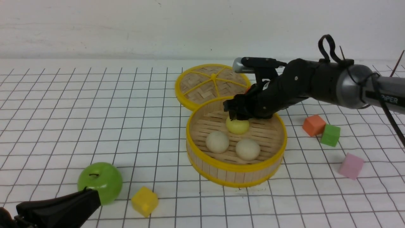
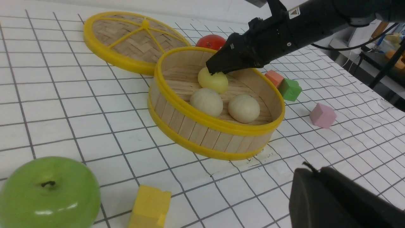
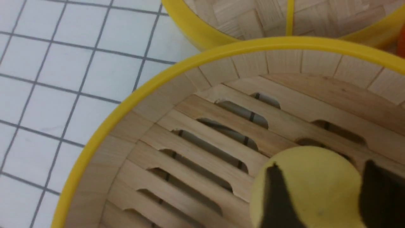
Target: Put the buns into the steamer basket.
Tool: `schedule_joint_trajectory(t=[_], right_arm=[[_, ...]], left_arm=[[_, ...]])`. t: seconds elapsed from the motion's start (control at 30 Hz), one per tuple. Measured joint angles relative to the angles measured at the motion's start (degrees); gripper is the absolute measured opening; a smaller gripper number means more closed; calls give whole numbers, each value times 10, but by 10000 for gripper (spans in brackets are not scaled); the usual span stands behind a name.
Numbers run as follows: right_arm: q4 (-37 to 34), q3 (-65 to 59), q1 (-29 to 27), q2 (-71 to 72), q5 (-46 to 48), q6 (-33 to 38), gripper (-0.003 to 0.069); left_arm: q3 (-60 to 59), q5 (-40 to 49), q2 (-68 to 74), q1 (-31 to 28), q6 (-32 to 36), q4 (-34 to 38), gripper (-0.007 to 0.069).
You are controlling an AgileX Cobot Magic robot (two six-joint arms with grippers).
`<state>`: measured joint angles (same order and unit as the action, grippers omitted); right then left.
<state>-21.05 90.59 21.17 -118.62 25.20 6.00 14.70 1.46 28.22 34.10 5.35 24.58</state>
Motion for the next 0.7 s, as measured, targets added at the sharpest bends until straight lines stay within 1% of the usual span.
schedule_joint_trajectory(t=[0.07,0.1,0.13,0.2,0.23,0.27,0.3,0.33,0.37,0.43,0.47,0.5,0.53,0.57,0.6,0.63,0.7], right_arm=[[2,-1,0,26,38,0,486],[3,-1,0,33,43,0,489],[10,-1,0,64,89,-1,502],[30,-4,0,123,167,-15,480],[32,-5,0,128,174,-15,480],[46,-18,0,173,224,-33,435],[52,-33,0,196,245,-41,397],[54,-37,0,207,249,-45,388],[65,-67,0,244,273,-60,324],[74,-119,0,289,288,-72,232],[79,-151,0,322,289,-83,160],[79,-157,0,322,289,-83,150],[81,-207,0,368,289,-88,57],[81,-230,0,389,291,-88,18],[81,-230,0,393,291,-88,18],[82,-262,0,422,295,-88,-11],[82,-292,0,458,312,-88,-20]], left_arm=[[0,0,0,0,0,0,29],[0,0,0,0,0,0,29],[0,0,0,0,0,0,32],[0,0,0,0,0,0,36],[0,0,0,0,0,0,36],[0,0,0,0,0,0,36],[0,0,0,0,0,0,36],[0,0,0,0,0,0,38],[0,0,0,0,0,0,38],[0,0,0,0,0,0,38],[0,0,0,0,0,0,39],[0,0,0,0,0,0,39],[0,0,0,0,0,0,39],[0,0,0,0,0,0,41],[0,0,0,0,0,0,41],[0,0,0,0,0,0,43],[0,0,0,0,0,0,46]])
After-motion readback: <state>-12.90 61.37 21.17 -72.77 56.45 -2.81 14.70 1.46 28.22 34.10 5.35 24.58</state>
